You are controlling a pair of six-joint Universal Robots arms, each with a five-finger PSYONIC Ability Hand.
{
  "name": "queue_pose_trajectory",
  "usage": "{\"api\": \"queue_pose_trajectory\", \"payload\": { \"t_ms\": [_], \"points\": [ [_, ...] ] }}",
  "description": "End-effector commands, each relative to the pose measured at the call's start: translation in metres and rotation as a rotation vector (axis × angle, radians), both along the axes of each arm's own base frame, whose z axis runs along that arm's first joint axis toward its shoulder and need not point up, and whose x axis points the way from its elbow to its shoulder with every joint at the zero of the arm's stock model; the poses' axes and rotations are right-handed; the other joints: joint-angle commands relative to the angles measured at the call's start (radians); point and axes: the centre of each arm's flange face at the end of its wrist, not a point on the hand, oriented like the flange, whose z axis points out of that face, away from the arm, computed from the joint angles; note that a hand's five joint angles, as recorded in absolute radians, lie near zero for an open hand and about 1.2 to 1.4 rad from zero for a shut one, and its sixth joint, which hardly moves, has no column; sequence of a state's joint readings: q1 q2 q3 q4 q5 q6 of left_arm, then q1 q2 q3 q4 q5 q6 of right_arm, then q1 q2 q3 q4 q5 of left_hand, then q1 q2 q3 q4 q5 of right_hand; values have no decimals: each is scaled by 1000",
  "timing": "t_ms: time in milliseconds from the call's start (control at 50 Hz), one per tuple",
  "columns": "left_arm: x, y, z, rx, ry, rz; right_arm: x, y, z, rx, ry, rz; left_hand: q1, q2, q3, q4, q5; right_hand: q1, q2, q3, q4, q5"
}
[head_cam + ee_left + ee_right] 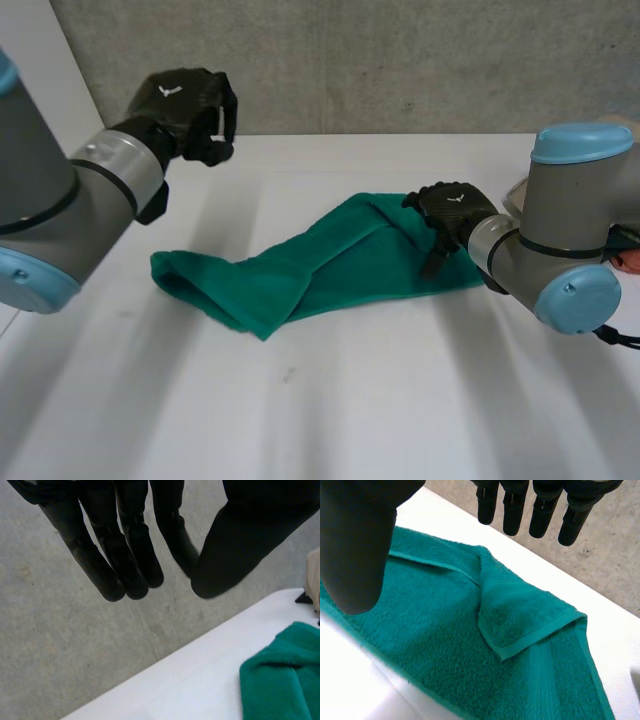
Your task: Fold the laundry.
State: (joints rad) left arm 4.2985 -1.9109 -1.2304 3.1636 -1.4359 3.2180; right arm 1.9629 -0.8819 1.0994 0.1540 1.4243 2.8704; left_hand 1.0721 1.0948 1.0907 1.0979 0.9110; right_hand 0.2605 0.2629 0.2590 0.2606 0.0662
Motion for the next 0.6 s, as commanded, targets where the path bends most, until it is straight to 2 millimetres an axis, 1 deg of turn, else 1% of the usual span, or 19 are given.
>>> {"api": "queue_pose_trajectory", "payload": {
  "t_ms": [20, 40, 60, 80, 100, 140, 160, 200, 220, 240, 260, 320, 360, 380, 460, 600],
  "points": [
    [-28, 15, -33, 42, -119, -27, -2, -3, 2, -3, -16, -15, -356, -378, -374, -381, -369, -86, -88, -84, -86, -66],
    [-35, 20, -45, 52, -174, -38, -2, -4, 2, -3, -15, -16, -473, -496, -491, -499, -486, -86, -88, -84, -86, -66],
    [-40, 24, -53, 53, -214, -45, -2, -4, 2, -4, -14, -17, -535, -558, -554, -561, -549, -86, -88, -84, -86, -66],
    [-43, 25, -58, 54, -235, -45, -3, -4, 2, -4, -13, -18, -553, -576, -572, -579, -567, -86, -88, -84, -86, -66],
    [-50, 30, -73, 59, -292, -50, -3, -4, 2, -6, -14, -18, -580, -602, -598, -605, -593, -86, -88, -84, -86, -66],
    [-58, 34, -86, 59, -345, -47, -3, -4, 2, -4, -10, -19, -594, -617, -613, -620, -608, -86, -88, -84, -86, -66],
    [-64, 38, -99, 62, -394, -38, -4, -5, 1, -4, -8, -20, -618, -640, -636, -643, -631, -86, -88, -84, -86, -66],
    [-70, 41, -113, 69, -436, -25, -4, -5, 1, -5, -7, -19, -638, -661, -657, -664, -652, -86, -88, -84, -86, -66],
    [-74, 42, -125, 78, -468, -8, -4, -5, 2, -8, -7, -20, -644, -667, -663, -670, -658, -86, -88, -84, -86, -66],
    [-77, 43, -133, 87, -486, -2, -5, -6, 2, -7, -6, -22, -653, -676, -672, -679, -666, -86, -88, -84, -86, -66],
    [-80, 43, -145, 100, -508, 14, -5, -6, 2, -7, -5, -23, -674, -696, -692, -699, -687, -86, -88, -84, -86, -66],
    [-86, 40, -165, 124, -542, 46, -5, -6, 1, -7, -3, -22, -685, -708, -704, -711, -699, -86, -88, -84, -86, -66],
    [-89, 36, -168, 129, -559, 63, -5, -6, 2, -8, -4, -22, -700, -723, -719, -726, -713, -86, -88, -84, -86, -66],
    [-90, 33, -166, 136, -559, 74, -5, -6, 1, -7, -3, -22, -726, -749, -745, -752, -740, -86, -88, -84, -86, -66],
    [-93, 28, -163, 157, -556, 71, -4, -3, -2, 0, 3, -15, -715, -737, -733, -741, -728, -86, -88, -84, -86, -66],
    [-97, 19, -165, 186, -553, 83, 0, 2, -9, 6, 25, 5, -694, -717, -713, -720, -708, -86, -88, -84, -86, -66]
  ]
}}
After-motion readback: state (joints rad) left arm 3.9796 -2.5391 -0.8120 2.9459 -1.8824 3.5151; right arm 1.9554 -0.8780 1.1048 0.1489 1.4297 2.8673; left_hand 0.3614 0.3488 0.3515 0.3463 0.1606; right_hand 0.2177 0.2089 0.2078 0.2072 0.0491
